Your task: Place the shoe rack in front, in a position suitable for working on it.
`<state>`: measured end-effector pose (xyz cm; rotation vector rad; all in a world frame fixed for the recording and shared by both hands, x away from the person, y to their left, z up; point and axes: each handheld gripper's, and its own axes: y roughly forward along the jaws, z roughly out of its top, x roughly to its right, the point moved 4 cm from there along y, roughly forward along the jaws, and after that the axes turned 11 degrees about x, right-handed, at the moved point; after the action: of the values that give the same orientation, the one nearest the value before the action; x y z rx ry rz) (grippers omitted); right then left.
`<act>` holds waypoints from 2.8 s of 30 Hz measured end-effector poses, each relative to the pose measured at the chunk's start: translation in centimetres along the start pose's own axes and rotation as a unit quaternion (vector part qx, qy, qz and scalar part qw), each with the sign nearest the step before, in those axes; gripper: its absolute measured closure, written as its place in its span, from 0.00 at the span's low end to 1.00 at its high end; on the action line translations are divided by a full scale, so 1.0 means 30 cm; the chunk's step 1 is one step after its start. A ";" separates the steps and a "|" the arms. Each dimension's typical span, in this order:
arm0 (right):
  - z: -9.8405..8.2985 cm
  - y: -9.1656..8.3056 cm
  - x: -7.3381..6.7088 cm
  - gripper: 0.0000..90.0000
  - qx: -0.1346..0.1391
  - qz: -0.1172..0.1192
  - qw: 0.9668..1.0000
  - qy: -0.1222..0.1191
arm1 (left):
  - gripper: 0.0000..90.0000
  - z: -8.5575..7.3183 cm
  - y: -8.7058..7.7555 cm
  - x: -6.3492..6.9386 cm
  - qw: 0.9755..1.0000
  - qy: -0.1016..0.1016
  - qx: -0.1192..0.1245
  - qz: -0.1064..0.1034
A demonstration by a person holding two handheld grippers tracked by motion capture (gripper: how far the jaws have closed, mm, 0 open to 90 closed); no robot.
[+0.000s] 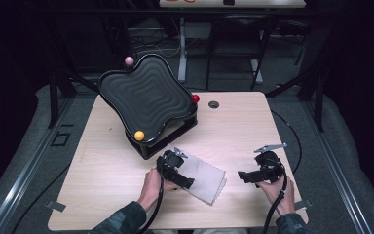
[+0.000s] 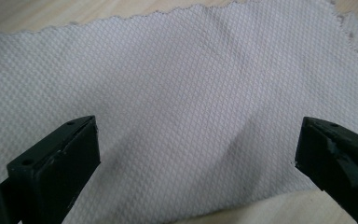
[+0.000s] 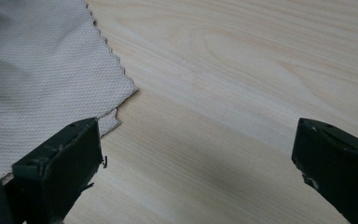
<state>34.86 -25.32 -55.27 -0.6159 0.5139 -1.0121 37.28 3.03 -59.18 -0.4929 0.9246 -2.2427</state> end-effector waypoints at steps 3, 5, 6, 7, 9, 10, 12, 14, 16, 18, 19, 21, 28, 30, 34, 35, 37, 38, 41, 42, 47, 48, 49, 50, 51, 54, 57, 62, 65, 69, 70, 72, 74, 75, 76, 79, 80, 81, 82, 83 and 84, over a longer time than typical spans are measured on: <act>0.000 0.003 -0.002 0.01 0.000 0.000 1.000 0.001 | 0.03 -0.008 0.016 0.000 1.000 -0.002 -0.012 -0.001; -0.002 0.003 -0.002 0.01 0.000 -0.001 1.000 0.001 | 0.08 -0.014 0.020 -0.009 1.000 -0.006 -0.014 0.005; -0.003 0.004 -0.002 0.01 -0.001 -0.001 1.000 0.001 | 0.10 -0.014 0.020 -0.009 1.000 -0.006 -0.014 0.005; -0.003 0.004 -0.002 0.01 -0.001 -0.001 1.000 0.001 | 0.10 -0.013 0.019 -0.011 1.000 -0.006 -0.014 0.008; -0.004 0.003 -0.001 0.01 -0.002 -0.001 1.000 0.002 | 0.17 -0.013 0.016 -0.013 1.000 -0.001 -0.014 0.016; -0.004 0.003 -0.001 0.01 -0.002 -0.001 1.000 0.002 | 0.17 -0.014 0.014 -0.014 1.000 0.002 -0.014 0.019; -0.005 0.004 0.000 0.01 -0.004 -0.002 1.000 0.002 | 0.25 -0.016 0.009 -0.013 0.999 0.012 -0.015 0.035; -0.005 0.004 -0.001 0.01 -0.004 -0.008 1.000 0.002 | 0.30 -0.018 0.006 -0.014 0.999 0.015 -0.012 0.039; -0.004 0.004 -0.002 0.01 -0.004 -0.002 1.000 0.002 | 0.39 -0.018 -0.002 -0.015 0.999 0.015 -0.009 0.040; -0.003 0.005 -0.006 0.01 -0.004 0.001 1.000 0.002 | 0.57 -0.020 -0.010 -0.019 0.999 0.016 -0.005 0.041; -0.003 0.005 -0.007 0.02 -0.004 0.000 1.000 0.002 | 0.63 -0.023 -0.015 -0.023 0.999 0.013 0.001 0.041; -0.003 0.005 -0.008 0.02 -0.005 0.000 1.000 0.001 | 0.72 -0.026 -0.019 -0.026 0.999 0.014 0.004 0.041; -0.002 0.007 -0.008 0.03 -0.005 -0.003 1.000 -0.004 | 0.93 -0.039 -0.031 -0.032 0.999 0.010 0.013 0.030; -0.001 0.007 -0.006 0.03 -0.004 -0.007 1.000 -0.005 | 0.94 -0.045 -0.059 -0.041 0.999 0.014 0.015 0.026; 0.001 0.003 -0.005 0.03 0.001 -0.005 1.000 -0.005 | 0.94 -0.033 -0.121 -0.048 0.999 0.011 0.030 0.020; 0.001 0.003 -0.005 0.03 0.001 -0.005 1.000 -0.005 | 0.94 -0.033 -0.121 -0.048 0.999 0.011 0.030 0.020; 0.001 0.003 -0.006 0.03 0.000 -0.007 1.000 -0.005 | 0.94 -0.027 -0.178 -0.048 0.999 0.014 0.040 0.011; 0.001 0.003 -0.006 0.03 0.000 -0.007 1.000 -0.005 | 0.94 -0.027 -0.178 -0.048 0.999 0.014 0.040 0.011; 0.000 0.004 -0.007 0.03 0.000 -0.006 1.000 -0.006 | 0.94 -0.032 -0.240 -0.055 0.999 0.010 0.052 0.007; 0.000 0.005 -0.008 0.03 0.000 -0.007 1.000 -0.007 | 0.94 -0.036 -0.262 -0.060 0.998 0.008 0.056 0.008; 0.002 0.009 -0.015 0.04 0.000 -0.006 1.000 -0.010 | 0.94 -0.081 -0.382 -0.108 0.997 -0.011 0.077 0.019; 0.002 0.009 -0.015 0.04 0.000 -0.006 1.000 -0.010 | 0.94 -0.081 -0.382 -0.108 0.997 -0.011 0.077 0.019; 0.003 0.011 -0.017 0.04 -0.001 -0.006 1.000 -0.010 | 0.94 -0.089 -0.402 -0.117 0.996 -0.014 0.080 0.021; 0.003 0.012 -0.017 0.04 -0.002 -0.005 1.000 -0.010 | 0.94 -0.099 -0.421 -0.125 0.996 -0.017 0.081 0.023; 0.003 0.014 -0.018 0.04 -0.002 -0.005 1.000 -0.011 | 0.94 -0.108 -0.440 -0.134 0.996 -0.021 0.085 0.027; 0.003 0.017 -0.020 0.04 -0.003 -0.005 1.000 -0.013 | 0.94 -0.133 -0.494 -0.163 0.995 -0.026 0.092 0.040; 0.004 0.019 -0.022 0.04 -0.003 -0.003 1.000 -0.013 | 0.94 -0.157 -0.543 -0.191 0.993 -0.036 0.096 0.052; 0.007 0.027 -0.026 0.04 -0.004 -0.001 1.000 -0.016 | 0.94 -0.197 -0.603 -0.236 0.991 -0.053 0.101 0.071; 0.009 0.029 -0.029 0.04 -0.004 0.000 1.000 -0.016 | 0.94 -0.217 -0.631 -0.258 0.989 -0.064 0.104 0.080; 0.010 0.030 -0.028 0.04 -0.003 -0.001 1.000 -0.016 | 0.94 -0.238 -0.669 -0.283 0.986 -0.078 0.112 0.095; 0.010 0.030 -0.028 0.04 -0.003 -0.001 1.000 -0.016 | 0.94 -0.243 -0.678 -0.291 0.985 -0.083 0.113 0.100; 0.010 0.031 -0.028 0.04 -0.003 0.000 1.000 -0.016 | 0.94 -0.253 -0.694 -0.309 0.983 -0.089 0.116 0.108; 0.011 0.033 -0.029 0.04 -0.002 -0.003 1.000 -0.017 | 0.94 -0.260 -0.707 -0.326 0.981 -0.095 0.119 0.117; 0.011 0.033 -0.030 0.04 -0.002 -0.003 1.000 -0.018 | 0.94 -0.263 -0.715 -0.335 0.981 -0.095 0.119 0.121; 0.011 0.033 -0.030 0.04 -0.002 -0.003 1.000 -0.018 | 0.94 -0.266 -0.720 -0.342 0.980 -0.099 0.121 0.124; 0.012 0.033 -0.031 0.04 -0.003 0.001 1.000 -0.017 | 0.95 -0.273 -0.735 -0.364 0.978 -0.103 0.121 0.139; 0.012 0.033 -0.031 0.04 -0.003 -0.006 1.000 -0.019 | 0.95 -0.275 -0.737 -0.371 0.977 -0.103 0.121 0.142; 0.011 0.034 -0.031 0.04 -0.002 -0.003 1.000 -0.019 | 0.95 -0.279 -0.739 -0.379 0.976 -0.104 0.118 0.148; 0.011 0.034 -0.031 0.04 -0.002 -0.003 1.000 -0.019 | 0.95 -0.283 -0.738 -0.387 0.976 -0.106 0.116 0.152; 0.011 0.034 -0.032 0.04 -0.004 0.000 1.000 -0.019 | 0.94 -0.288 -0.738 -0.397 0.976 -0.106 0.112 0.156; 0.011 0.034 -0.033 0.04 -0.004 0.001 1.000 -0.019 | 0.94 -0.300 -0.731 -0.416 0.975 -0.110 0.104 0.163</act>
<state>35.28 -23.95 -55.62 -0.6407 0.4856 -0.9952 31.87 27.78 -50.49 -0.4470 0.5995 -1.9135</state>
